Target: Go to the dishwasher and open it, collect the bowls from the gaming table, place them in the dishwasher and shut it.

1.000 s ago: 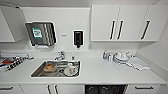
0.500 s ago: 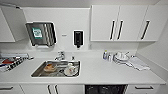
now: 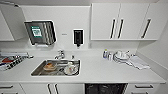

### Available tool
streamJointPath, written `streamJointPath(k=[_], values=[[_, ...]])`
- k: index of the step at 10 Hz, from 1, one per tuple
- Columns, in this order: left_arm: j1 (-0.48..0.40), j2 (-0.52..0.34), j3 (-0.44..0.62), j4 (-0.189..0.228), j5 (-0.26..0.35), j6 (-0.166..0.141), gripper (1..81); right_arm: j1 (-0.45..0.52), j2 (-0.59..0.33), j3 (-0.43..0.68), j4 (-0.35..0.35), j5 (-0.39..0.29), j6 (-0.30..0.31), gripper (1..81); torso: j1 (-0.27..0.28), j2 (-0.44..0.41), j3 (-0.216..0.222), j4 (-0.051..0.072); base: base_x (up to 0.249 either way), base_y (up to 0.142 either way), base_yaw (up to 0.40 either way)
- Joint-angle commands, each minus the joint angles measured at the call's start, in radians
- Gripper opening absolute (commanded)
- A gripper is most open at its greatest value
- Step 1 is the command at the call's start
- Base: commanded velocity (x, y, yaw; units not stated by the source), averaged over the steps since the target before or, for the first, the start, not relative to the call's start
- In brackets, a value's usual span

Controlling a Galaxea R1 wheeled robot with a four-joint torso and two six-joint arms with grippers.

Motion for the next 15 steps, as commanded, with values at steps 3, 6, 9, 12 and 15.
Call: streamJointPath(k=[3,6,9,12,15], values=[[-0.037,-0.169,0.254,0.007,0.015,-0.009,1.0,0.032,-0.024,0.016,-0.009,-0.029,0.003,1.0,0.001,0.000,-0.155,0.000,0.000,0.000,0.000],[-0.055,-0.219,0.378,0.015,0.022,-0.009,1.0,0.033,-0.020,0.022,-0.009,-0.029,0.003,1.0,0.002,0.001,-0.139,0.000,0.000,0.000,0.000],[-0.087,-0.313,0.599,0.033,0.077,-0.009,1.0,0.039,-0.017,0.022,-0.007,-0.029,0.001,1.0,0.002,0.001,-0.146,0.000,0.000,0.000,0.000],[-0.185,-0.399,0.829,0.022,0.205,-0.001,1.0,0.041,-0.015,0.022,-0.006,-0.029,0.001,1.0,0.002,0.001,-0.146,0.000,0.000,0.000,0.000],[-0.310,-0.535,1.013,-0.019,0.223,-0.009,1.0,0.041,-0.014,0.022,-0.007,-0.029,0.003,1.0,0.002,0.001,-0.209,0.000,0.000,0.000,0.000]])
